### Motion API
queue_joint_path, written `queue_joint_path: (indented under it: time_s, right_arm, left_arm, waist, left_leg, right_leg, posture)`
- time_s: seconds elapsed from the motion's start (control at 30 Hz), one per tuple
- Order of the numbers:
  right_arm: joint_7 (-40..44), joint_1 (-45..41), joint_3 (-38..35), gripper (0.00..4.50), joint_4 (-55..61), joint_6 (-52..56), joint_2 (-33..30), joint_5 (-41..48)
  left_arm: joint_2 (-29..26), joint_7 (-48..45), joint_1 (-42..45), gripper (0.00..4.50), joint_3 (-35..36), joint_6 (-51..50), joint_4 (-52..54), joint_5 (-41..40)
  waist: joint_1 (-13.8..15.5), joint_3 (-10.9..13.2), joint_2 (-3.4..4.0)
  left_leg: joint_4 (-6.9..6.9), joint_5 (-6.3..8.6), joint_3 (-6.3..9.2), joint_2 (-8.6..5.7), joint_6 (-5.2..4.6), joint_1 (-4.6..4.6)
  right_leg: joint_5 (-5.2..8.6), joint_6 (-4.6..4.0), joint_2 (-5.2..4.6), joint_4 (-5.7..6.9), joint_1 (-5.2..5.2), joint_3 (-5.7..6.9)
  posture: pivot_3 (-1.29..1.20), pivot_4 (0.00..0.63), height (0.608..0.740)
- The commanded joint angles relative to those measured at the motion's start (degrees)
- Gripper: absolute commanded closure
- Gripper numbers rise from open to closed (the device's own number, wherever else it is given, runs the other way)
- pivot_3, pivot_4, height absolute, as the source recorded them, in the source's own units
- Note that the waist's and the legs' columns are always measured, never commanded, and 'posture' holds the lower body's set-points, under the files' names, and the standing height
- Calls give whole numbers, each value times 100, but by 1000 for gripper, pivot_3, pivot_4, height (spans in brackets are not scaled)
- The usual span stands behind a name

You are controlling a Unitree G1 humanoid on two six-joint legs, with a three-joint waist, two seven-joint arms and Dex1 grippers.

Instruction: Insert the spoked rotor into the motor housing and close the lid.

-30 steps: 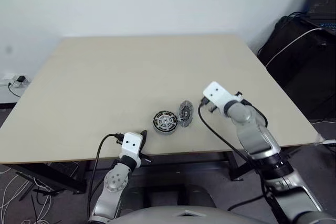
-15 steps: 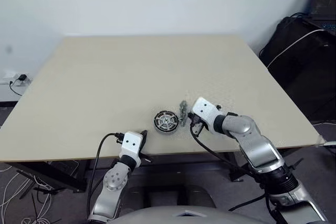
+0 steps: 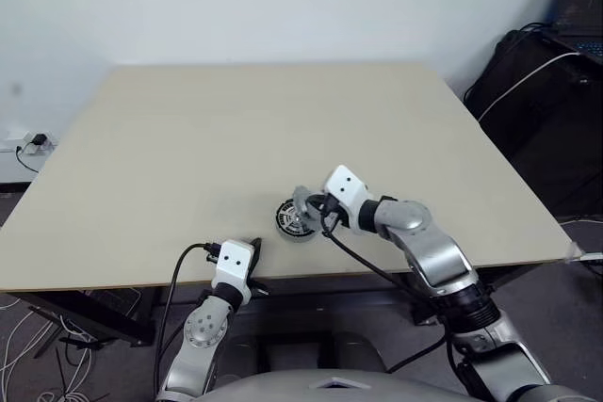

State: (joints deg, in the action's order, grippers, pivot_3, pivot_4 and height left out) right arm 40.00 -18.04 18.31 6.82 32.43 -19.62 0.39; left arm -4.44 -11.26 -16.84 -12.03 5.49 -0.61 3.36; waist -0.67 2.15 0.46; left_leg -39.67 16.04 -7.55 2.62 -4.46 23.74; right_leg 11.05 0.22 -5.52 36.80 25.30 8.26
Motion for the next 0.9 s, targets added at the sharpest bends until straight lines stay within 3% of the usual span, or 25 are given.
queue_joint_path:
  time_s: [0.03,0.67,0.83,0.9]
  right_arm:
    - [31,-230,95,4487,-263,-245,138,40]
    - [-8,-571,285,4487,-1642,-355,202,-195]
    - [314,-421,-319,4487,-1217,-638,296,558]
    - [397,-442,-392,3911,-1204,-722,250,642]
  left_arm:
    - [6,30,31,4500,1,33,297,-14]
    - [26,68,57,4500,-2,31,299,-10]
    - [8,62,46,4500,-3,27,311,-19]
    - [4,60,45,4500,-5,24,315,-18]
  waist:
    - [1,0,0]
    - [2,-15,12]
    - [3,-16,14]
    - [-2,-14,16]
  left_leg:
    - [-1,0,0,0,0,0]
    - [-2,0,-2,-1,0,-10]
    - [-2,0,-1,-2,0,-9]
    - [-2,0,-1,-2,-1,-6]
  right_leg:
    - [0,0,0,0,0,0]
    - [-1,2,2,3,-11,0]
    - [-2,2,2,2,-11,0]
    - [-2,3,3,1,-8,0]
  posture:
    - [0,0,740]
    - [0,0,740]
    - [0,0,740]
    - [0,0,740]
